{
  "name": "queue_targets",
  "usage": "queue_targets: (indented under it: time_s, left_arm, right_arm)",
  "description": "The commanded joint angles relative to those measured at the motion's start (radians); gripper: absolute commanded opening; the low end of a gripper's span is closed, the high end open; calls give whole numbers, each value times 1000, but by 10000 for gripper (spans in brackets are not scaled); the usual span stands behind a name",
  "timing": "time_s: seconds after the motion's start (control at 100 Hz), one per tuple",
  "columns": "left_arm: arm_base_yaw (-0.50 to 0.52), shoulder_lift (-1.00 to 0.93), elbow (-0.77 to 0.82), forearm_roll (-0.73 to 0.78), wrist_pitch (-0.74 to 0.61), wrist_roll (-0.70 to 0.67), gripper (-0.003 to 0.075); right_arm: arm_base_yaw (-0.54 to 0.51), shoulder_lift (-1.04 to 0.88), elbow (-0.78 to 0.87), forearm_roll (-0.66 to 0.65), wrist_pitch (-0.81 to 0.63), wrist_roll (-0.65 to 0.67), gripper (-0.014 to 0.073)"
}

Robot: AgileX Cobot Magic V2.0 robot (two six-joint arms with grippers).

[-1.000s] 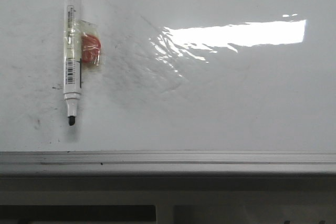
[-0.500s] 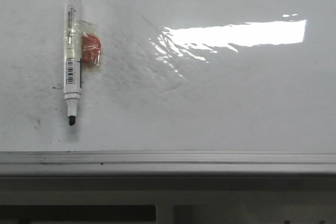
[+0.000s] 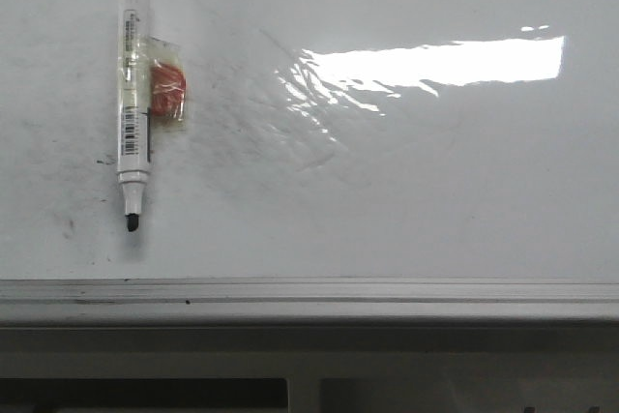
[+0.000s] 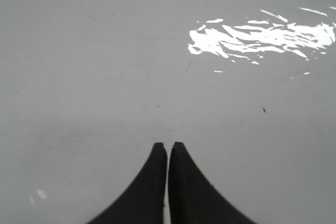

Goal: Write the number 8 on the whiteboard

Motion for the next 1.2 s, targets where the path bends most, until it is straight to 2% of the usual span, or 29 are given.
queue_targets:
  time_s: [0.0, 0.18, 0.36, 0.6, 0.8, 0.97, 1.02, 1.09, 1.19]
  left_arm:
    - [-6, -29, 38, -8, -90, -3, -20]
    - [-6, -29, 38, -10, -102, -3, -20]
    - [-6, -29, 33, -10, -136, -3, -20]
    - [-6, 56, -70, -22, -30, -10, -21]
    - [-9, 162, -148, -28, -30, -10, -20]
    - [-9, 201, -164, -28, -46, -10, -16]
    - [-9, 209, -164, -28, -53, -10, 8]
    - [-9, 215, -164, -28, -64, -10, 99]
    - [-9, 224, -162, -28, -120, -10, 301]
  right_arm:
    - [-3, -23, 13, -13, -156, -3, -64]
    - [-3, -23, 13, -13, -351, 13, -64]
    - [-3, -21, 9, -13, -364, 13, -64]
    - [-3, 65, -79, -9, -242, 20, -64]
    - [-3, 201, -209, 67, -66, 20, -64]
    - [-3, 263, -261, 107, -49, 20, -64]
    - [-3, 268, -261, 107, -66, 20, -64]
    - [-3, 269, -256, 107, -69, 20, -64]
    - [-3, 269, -256, 107, -67, 20, -64]
